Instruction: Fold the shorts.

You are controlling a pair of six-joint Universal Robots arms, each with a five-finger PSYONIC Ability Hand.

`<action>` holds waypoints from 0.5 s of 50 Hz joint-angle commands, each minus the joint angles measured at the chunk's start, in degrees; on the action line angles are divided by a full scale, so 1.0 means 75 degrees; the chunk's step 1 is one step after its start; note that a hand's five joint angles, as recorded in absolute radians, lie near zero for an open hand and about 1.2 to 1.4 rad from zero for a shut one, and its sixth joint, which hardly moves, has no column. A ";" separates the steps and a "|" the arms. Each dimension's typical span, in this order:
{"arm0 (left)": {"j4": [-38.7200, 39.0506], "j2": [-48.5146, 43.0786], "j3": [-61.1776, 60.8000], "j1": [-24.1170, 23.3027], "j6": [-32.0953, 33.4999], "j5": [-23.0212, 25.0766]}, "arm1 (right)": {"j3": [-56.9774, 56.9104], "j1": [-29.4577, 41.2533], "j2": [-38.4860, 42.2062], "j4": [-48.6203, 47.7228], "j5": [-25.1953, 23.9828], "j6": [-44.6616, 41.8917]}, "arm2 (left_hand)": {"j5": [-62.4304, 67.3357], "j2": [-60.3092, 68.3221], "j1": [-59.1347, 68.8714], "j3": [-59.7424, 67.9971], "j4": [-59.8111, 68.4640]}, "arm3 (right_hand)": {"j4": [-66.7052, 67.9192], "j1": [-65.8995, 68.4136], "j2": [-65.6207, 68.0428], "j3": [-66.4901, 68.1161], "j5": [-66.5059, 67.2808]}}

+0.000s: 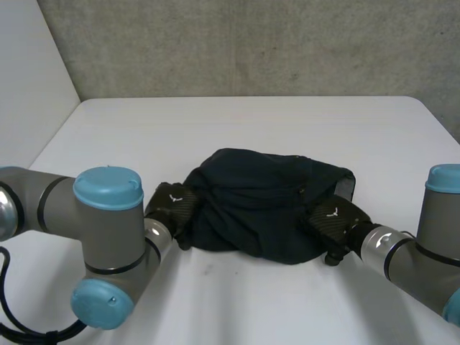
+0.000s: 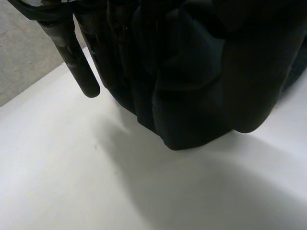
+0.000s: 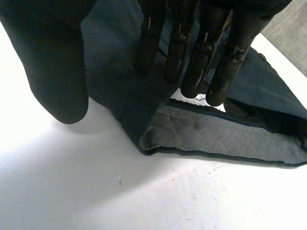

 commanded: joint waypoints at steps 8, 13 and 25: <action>-0.0006 -0.0659 0.0748 -0.0157 0.0056 -0.0281 | -0.0368 0.0018 0.0210 -0.0097 0.0020 0.0095 | 0.2087 0.1997 0.1833 0.1968 0.2062 | 0.4969 0.5661 0.4960 0.4956 0.5186; 0.0041 -0.0742 0.1110 -0.0157 0.0056 -0.0269 | -0.0613 0.0053 0.0187 -0.0097 0.0031 0.0270 | 0.7047 0.6957 0.6794 0.6928 0.7023 | 0.5707 0.6400 0.5699 0.5695 0.5924; -0.0158 0.0812 0.1826 -0.0028 0.0173 -0.0422 | -0.1702 0.0042 -0.1204 0.0323 0.0640 0.1511 | 0.7066 0.6977 0.6813 0.6948 0.7042 | 0.5707 0.6400 0.5699 0.5695 0.5924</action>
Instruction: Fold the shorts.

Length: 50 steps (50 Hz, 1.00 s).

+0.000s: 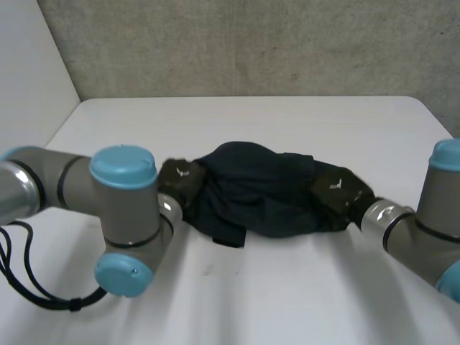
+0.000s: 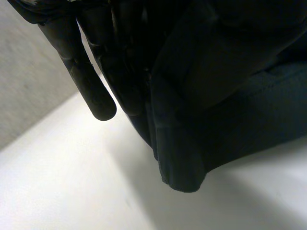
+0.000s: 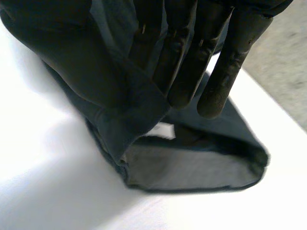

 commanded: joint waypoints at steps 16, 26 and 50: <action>-0.0463 0.3943 0.0018 0.0303 0.1705 -0.0039 | -0.3288 0.0060 -0.2019 0.3234 0.0763 0.1199 | 0.1891 0.1547 0.1936 0.1594 0.1567 | 0.1597 0.3692 0.1699 0.1714 0.1961; -0.0322 0.2024 -0.0159 0.0735 0.1811 -0.0039 | -0.3592 0.0892 -0.0311 0.3164 0.1534 0.1153 | 0.1406 0.1061 0.1450 0.1109 0.1082 | 0.1597 0.3692 0.1699 0.1714 0.1961; 0.0648 0.0145 0.5324 0.1416 0.1332 -0.0377 | -0.7061 0.1349 0.1393 -0.1625 0.2649 0.0918 | 0.1891 0.1547 0.1936 0.1594 0.1567 | 0.1597 0.3692 0.1699 0.1714 0.1961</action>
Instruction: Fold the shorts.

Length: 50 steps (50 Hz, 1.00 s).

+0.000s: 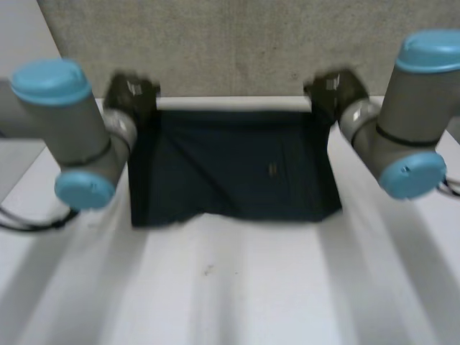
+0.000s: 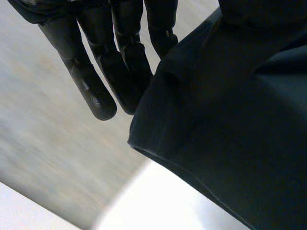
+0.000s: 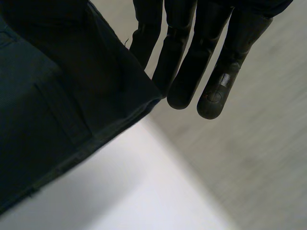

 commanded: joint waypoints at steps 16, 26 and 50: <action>0.2435 0.2559 -0.1048 0.0144 -0.1690 -0.0577 | 0.0543 0.0191 -0.1580 -0.3016 0.0278 0.0297 | 0.1892 0.1533 0.1937 0.1561 0.1531 | 0.1564 0.3590 0.1700 0.1665 0.1800; 0.2692 0.2187 -0.4328 0.0144 -0.1620 0.0056 | 0.2534 0.0203 -0.0552 -0.1974 -0.0460 -0.0019 | 0.1892 0.1533 0.1937 0.1561 0.1531 | 0.1564 0.3590 0.1700 0.1665 0.1800; 0.2224 0.3754 -0.7342 0.0097 -0.0401 0.0103 | 0.5582 0.0180 -0.2178 0.0686 -0.1220 -0.0524 | -0.4478 -0.4837 -0.4433 -0.4809 -0.4839 | 0.0462 0.2488 0.0597 0.0563 0.0698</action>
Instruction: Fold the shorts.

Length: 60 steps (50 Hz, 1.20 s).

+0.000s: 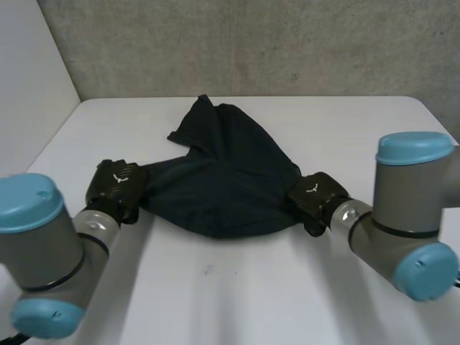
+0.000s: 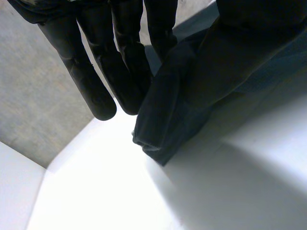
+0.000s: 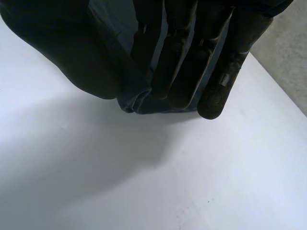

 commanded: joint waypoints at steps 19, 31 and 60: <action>-0.0362 0.1675 -0.1438 0.0651 0.0023 0.0541 | 0.2380 -0.0553 -0.2220 -0.0971 -0.1704 0.0264 | -0.5899 -0.6209 -0.5778 -0.6178 -0.6181 | -0.4416 -0.2656 -0.4281 -0.4315 -0.4181; -0.1053 0.1582 -0.1802 0.1881 -0.0036 0.2347 | 0.2380 -0.0506 -0.1517 -0.0947 -0.1459 0.1282 | -0.4776 -0.5086 -0.4654 -0.5055 -0.5057 | -0.4551 -0.2791 -0.4416 -0.4450 -0.4315; -0.1065 -0.0071 -0.0805 0.2351 -0.0633 0.2394 | 0.2122 -0.0483 -0.0263 -0.2060 -0.1166 0.1823 | -0.3140 -0.3450 -0.3019 -0.3419 -0.3422 | -0.3631 -0.1872 -0.3496 -0.3531 -0.3396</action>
